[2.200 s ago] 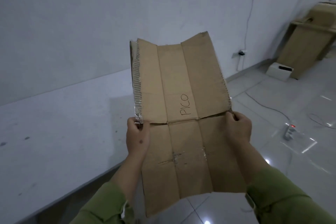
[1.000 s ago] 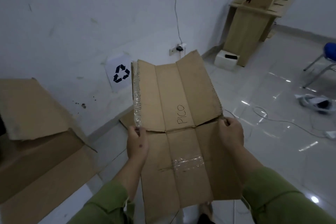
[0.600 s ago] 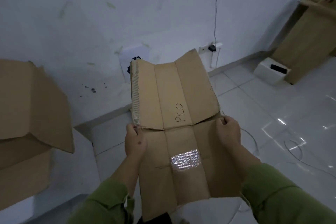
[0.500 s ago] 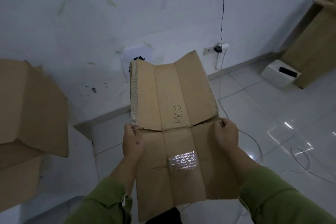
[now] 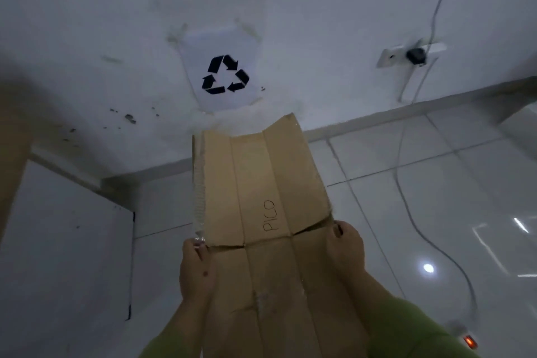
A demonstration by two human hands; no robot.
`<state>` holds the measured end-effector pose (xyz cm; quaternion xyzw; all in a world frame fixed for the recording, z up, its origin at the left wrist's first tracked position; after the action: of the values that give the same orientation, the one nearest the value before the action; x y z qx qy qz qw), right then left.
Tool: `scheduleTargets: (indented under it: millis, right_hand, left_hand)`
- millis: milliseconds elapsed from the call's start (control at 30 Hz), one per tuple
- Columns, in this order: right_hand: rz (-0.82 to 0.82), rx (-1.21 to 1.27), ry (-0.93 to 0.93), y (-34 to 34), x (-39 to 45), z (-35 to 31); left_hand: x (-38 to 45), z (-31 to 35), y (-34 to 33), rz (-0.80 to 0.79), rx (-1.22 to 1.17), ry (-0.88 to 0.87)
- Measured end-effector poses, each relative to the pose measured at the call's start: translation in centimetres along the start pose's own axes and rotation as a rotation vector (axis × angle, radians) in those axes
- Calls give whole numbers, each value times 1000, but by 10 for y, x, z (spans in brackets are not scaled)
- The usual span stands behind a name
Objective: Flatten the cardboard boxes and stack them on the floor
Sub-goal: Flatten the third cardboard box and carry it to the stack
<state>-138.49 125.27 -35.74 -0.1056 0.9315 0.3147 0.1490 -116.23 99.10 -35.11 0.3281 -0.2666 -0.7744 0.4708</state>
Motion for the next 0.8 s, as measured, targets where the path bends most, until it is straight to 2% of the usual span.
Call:
scheduleTargets:
  millis: [200,467,633,800]
  right_hand:
    - [-60,-42,-11,-96,89,90]
    - [-68,-25,54,-205,188,192]
    - [-78,-21,115,-252,227,220]
    - [-85,-41,185,-274,254,218]
  left_hand:
    - [57,-75,-114,31,48,50]
    - [147,-159,-242,36,87,15]
    - [186,-190,-284,39,80,-19]
    - [220,-197,-305,29,48,-37]
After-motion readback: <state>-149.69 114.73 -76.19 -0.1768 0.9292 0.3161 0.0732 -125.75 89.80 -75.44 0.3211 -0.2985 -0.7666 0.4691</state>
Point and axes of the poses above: each hand's wrist, its own x-axis towards the middle knuckle, its own y-axis out of the back of the hand, z = x × y, the point moved 9 cm from there along x, towards the middle knuckle, and after that the axes turned 7 degrees about x, right-handed, at the moved point
